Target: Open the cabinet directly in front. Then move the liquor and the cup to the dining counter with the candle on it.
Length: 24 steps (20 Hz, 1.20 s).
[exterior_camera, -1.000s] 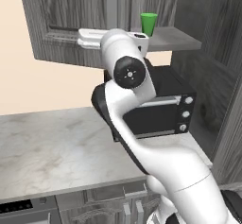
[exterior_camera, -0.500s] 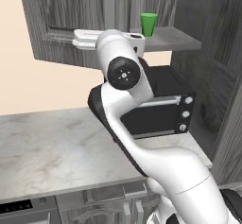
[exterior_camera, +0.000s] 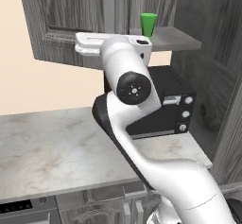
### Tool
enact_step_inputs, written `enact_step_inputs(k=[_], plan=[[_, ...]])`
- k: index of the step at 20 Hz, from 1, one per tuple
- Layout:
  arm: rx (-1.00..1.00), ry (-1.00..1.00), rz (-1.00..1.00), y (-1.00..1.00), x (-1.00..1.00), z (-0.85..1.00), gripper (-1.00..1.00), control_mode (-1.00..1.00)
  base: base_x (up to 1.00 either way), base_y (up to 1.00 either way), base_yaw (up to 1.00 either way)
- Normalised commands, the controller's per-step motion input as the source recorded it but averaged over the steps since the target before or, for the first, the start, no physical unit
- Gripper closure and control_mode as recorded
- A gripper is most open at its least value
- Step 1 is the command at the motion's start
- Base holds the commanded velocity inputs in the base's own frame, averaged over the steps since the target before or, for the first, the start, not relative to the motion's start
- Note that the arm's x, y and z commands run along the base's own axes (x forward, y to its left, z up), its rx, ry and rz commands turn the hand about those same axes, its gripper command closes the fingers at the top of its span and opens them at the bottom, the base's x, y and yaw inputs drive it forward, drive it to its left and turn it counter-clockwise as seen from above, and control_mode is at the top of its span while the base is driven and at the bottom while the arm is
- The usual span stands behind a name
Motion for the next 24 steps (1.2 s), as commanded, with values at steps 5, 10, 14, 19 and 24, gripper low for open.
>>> enact_step_inputs(k=[5, 10, 14, 19, 24], plan=[[0.00, -0.25, 0.14, -0.32, -0.61, 0.00, -1.00, -1.00, 0.00, 0.00, 0.00], [-0.04, -0.20, 0.07, -0.74, -0.46, 0.04, -1.00, -1.00, 0.00, 0.00, 0.00], [-0.10, -0.16, 0.03, -0.72, -0.45, 0.12, -1.00, -1.00, 0.00, 0.00, 0.00], [-0.13, -0.06, 0.00, -0.37, -0.29, 0.14, -1.00, -1.00, 0.00, 0.00, 0.00], [-0.15, 0.00, -0.01, -0.01, -0.32, 0.12, -1.00, -1.00, 0.00, 0.00, 0.00]])
